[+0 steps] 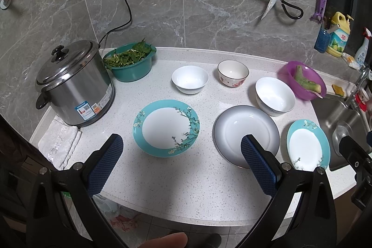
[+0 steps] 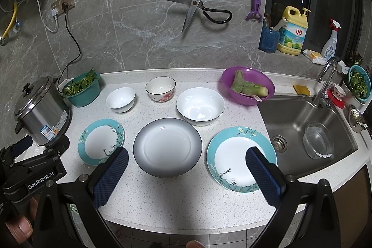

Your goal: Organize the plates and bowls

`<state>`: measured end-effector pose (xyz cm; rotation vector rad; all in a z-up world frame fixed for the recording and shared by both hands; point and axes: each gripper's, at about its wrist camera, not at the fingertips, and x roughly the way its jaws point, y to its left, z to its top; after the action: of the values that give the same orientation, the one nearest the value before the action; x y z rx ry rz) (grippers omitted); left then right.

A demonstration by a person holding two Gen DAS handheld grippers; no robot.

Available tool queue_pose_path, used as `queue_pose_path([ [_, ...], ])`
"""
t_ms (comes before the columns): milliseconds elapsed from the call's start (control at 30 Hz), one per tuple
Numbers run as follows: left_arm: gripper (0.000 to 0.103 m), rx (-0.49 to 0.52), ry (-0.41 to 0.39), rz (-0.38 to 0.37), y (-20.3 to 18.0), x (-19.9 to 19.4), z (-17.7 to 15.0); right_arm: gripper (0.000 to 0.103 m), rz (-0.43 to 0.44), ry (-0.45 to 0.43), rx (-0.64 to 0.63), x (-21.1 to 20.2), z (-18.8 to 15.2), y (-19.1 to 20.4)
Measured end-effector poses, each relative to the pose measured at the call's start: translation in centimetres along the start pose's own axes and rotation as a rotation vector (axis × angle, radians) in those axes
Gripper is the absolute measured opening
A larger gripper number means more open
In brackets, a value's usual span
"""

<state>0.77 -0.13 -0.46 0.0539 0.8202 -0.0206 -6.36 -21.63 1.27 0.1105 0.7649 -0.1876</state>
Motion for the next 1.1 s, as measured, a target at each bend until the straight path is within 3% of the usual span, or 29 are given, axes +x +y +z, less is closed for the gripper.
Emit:
queue_pose_path([
  [1100, 0.103, -0.001, 0.005, -0.003, 0.05, 0.8, -0.2, 0.103, -0.002, 0.003, -0.002, 0.14, -0.05, -0.06],
])
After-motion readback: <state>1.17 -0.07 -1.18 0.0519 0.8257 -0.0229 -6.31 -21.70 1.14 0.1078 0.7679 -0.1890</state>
